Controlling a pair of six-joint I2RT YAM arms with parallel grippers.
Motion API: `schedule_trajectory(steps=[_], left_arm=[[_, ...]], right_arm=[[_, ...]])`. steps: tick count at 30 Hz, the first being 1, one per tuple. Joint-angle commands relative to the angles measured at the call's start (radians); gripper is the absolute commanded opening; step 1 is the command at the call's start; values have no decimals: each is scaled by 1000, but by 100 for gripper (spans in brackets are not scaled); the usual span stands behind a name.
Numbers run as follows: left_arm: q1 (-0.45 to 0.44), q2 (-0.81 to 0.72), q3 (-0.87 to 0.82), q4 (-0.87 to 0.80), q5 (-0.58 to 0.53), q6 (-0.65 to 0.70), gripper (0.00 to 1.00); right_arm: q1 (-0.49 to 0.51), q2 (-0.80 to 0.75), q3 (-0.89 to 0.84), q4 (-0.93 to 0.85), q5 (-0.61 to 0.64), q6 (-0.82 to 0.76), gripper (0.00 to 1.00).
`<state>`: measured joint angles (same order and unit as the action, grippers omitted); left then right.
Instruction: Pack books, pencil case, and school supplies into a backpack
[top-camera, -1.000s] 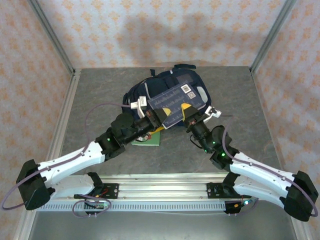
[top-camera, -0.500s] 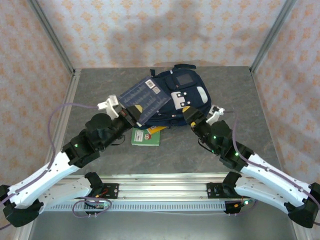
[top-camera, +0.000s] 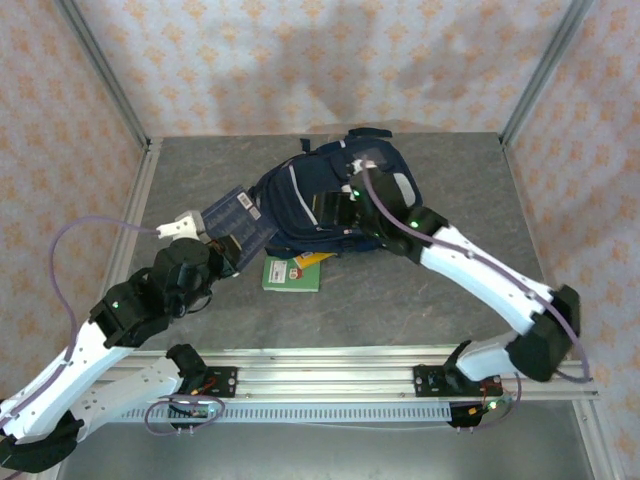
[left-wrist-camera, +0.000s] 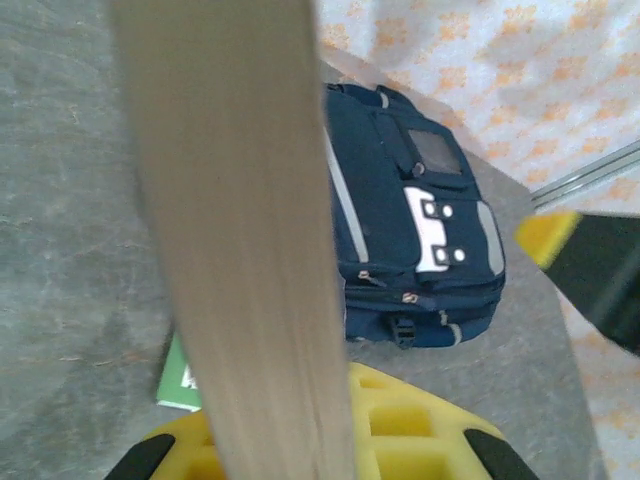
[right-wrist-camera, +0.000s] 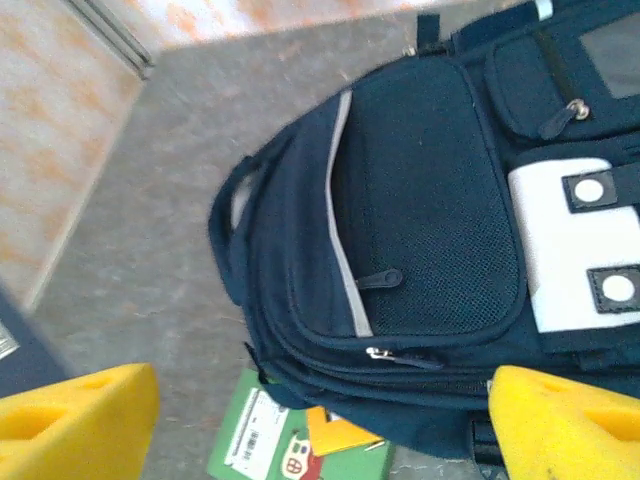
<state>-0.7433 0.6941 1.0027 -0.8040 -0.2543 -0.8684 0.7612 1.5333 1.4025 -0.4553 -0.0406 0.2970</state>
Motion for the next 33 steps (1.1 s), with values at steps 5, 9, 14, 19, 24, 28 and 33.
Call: schedule_trajectory(steps=[5,9,14,19,24,28,33], left_arm=[[10,-61,0,-58,30,76,0],[12,-56,15,-99,46,122,0],[12,-50,2,-83,60,144,0],[12,-35,-19,-73,66,155,0],[19,-34,-11,-86,36,166,0],[24,-32,11,-99,8,181,0],[44,39,62,-109,24,239,0]], right_arm=[[-2,358,316,-136,68,-192,94],[-4,511,462,-171,76,-223,95],[-3,683,633,-248,83,-269,95],[-4,772,676,-261,95,-286,93],[-2,815,707,-252,144,-307,72],[-2,786,680,-208,131,-321,28],[-12,730,648,-175,78,-331,0]])
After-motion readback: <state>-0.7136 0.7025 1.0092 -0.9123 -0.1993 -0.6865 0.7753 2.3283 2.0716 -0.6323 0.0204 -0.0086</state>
